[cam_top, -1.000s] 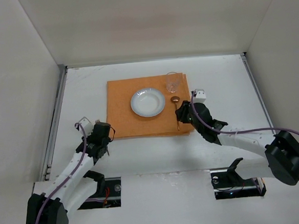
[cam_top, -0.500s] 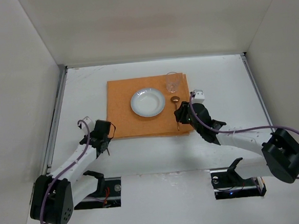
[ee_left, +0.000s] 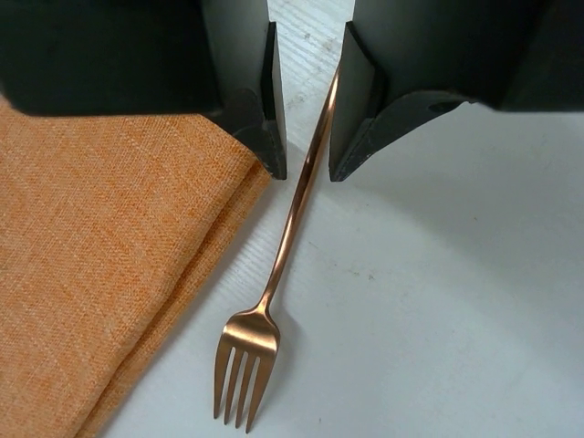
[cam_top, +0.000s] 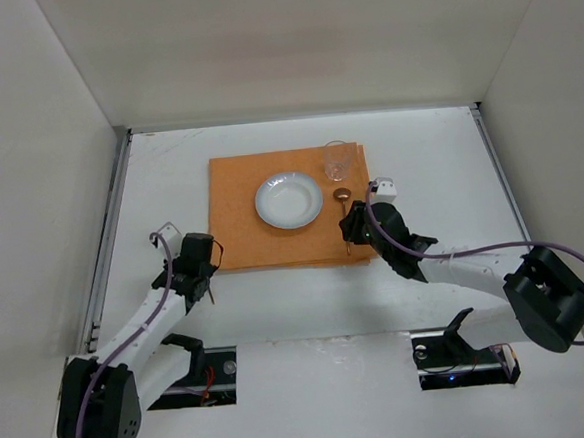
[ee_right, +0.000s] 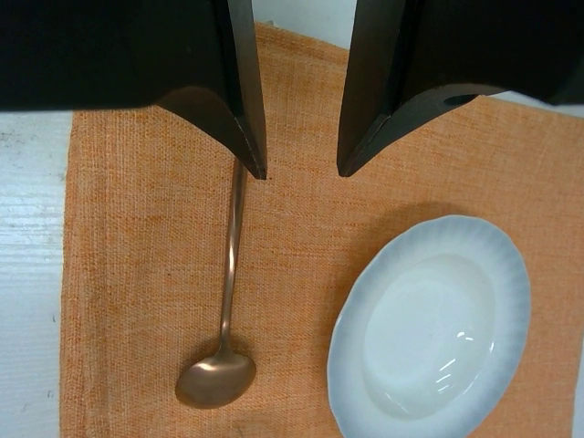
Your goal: Set the dinner table for one person
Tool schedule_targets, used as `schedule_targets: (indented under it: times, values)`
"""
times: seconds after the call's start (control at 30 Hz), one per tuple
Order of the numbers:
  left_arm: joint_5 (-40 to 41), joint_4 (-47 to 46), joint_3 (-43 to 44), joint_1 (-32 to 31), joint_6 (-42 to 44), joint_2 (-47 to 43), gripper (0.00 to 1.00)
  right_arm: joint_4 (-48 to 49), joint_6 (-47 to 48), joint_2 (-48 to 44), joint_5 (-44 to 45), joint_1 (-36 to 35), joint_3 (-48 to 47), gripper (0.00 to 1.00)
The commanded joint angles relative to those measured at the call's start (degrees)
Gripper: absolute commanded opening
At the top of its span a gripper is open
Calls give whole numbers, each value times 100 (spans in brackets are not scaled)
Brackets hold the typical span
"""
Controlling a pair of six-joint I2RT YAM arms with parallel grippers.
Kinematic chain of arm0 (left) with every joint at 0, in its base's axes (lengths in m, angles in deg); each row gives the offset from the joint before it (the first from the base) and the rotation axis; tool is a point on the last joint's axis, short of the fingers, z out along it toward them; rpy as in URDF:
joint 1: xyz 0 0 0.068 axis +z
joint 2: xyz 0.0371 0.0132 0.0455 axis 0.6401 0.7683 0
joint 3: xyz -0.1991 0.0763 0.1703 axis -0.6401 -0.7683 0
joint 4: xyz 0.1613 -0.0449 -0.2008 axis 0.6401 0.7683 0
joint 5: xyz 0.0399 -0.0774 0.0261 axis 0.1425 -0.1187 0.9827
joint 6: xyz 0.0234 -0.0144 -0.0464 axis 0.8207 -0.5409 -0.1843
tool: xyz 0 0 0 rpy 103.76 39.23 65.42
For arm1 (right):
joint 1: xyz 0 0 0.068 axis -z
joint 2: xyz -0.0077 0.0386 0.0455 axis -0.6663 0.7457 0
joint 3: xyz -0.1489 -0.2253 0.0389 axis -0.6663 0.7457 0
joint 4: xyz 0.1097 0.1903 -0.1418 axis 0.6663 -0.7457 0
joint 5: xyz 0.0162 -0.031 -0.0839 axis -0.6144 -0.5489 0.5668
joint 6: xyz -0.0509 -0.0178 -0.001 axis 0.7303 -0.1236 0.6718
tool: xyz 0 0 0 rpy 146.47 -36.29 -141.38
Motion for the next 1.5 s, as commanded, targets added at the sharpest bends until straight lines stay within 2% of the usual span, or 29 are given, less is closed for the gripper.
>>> schedule_targets:
  times: [0.0,0.3,0.43,0.73,0.93,1.07,1.17,1.3,1.47]
  values:
    - [-179,-136,-72,-17,252,261,22,321,-10,-3,-59,-29,-203,43]
    - [-267,-180,33,62,147,991,19,304,-19,6,-68,-46,-203,43]
    - [-285,-146,68,54,85,1194,10,357,-19,6,-68,-47,-186,43]
    - [-83,443,367,-43,331,202,4,348,-28,68,-68,-47,-177,43]
    - [48,883,1200,-385,910,51,3,365,-54,42,-59,15,-142,43]
    - [84,700,1859,-789,1210,630,3,418,-63,-125,38,50,-36,43]
    - [84,112,2168,-1062,1525,1332,4,436,-89,-222,46,59,-1,45]
    - [58,-443,2677,-1177,2105,2413,5,506,-89,-196,108,59,34,45]
    - [101,-690,3021,-1247,2695,3162,5,515,-89,-214,161,68,52,45]
